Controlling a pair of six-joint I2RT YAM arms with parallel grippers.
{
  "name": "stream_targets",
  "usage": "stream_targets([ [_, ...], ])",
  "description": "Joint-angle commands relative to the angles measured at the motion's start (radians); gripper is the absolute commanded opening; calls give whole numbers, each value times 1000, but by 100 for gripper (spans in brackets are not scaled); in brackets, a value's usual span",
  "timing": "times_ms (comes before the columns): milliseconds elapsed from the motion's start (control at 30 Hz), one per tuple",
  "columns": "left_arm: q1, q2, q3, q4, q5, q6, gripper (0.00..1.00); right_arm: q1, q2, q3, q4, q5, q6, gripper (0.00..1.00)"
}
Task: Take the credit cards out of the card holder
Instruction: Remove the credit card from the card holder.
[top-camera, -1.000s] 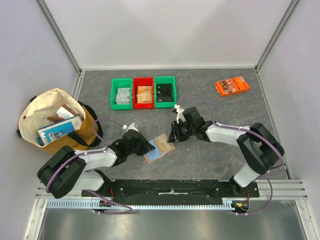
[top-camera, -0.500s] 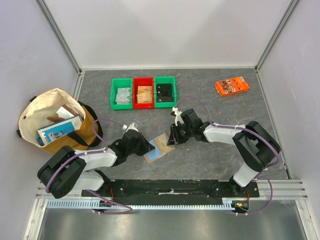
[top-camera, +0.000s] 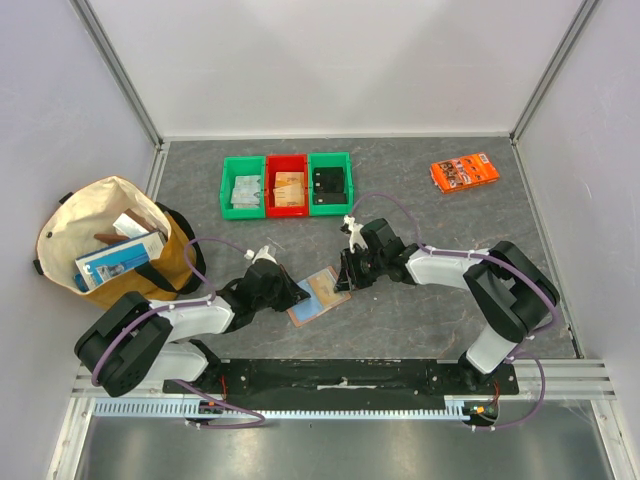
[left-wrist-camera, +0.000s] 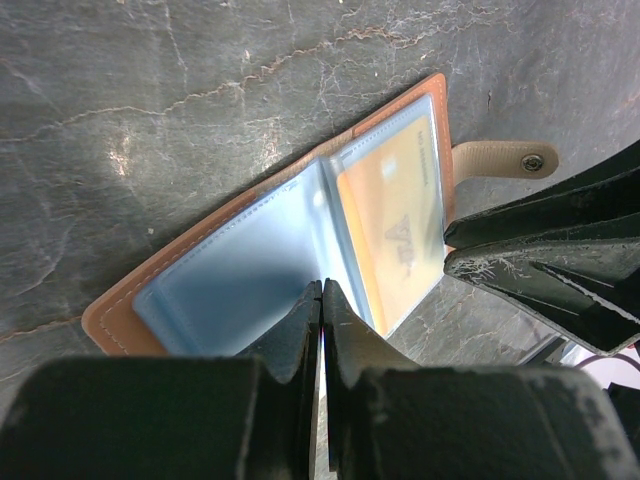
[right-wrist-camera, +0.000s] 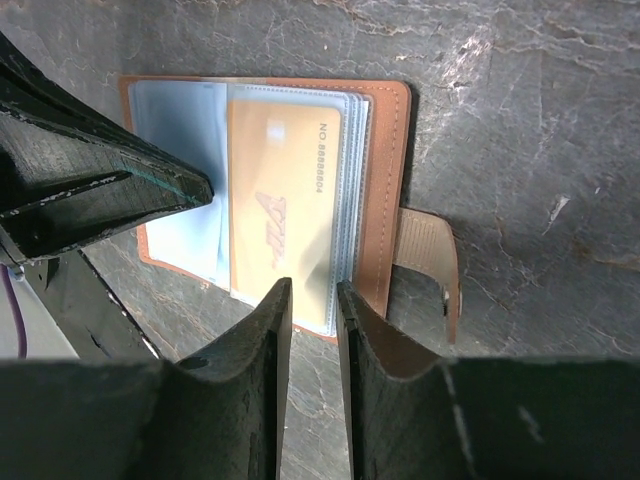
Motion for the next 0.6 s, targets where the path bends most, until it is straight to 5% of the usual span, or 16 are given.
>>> stream_targets([
  [0, -3, 6, -9, -57, -33, 52, 8, 6, -23, 31, 13, -31, -9, 30],
  [567, -4, -1, -9, -57, -33, 53, 8, 26, -75, 59, 18, -85, 0, 28],
])
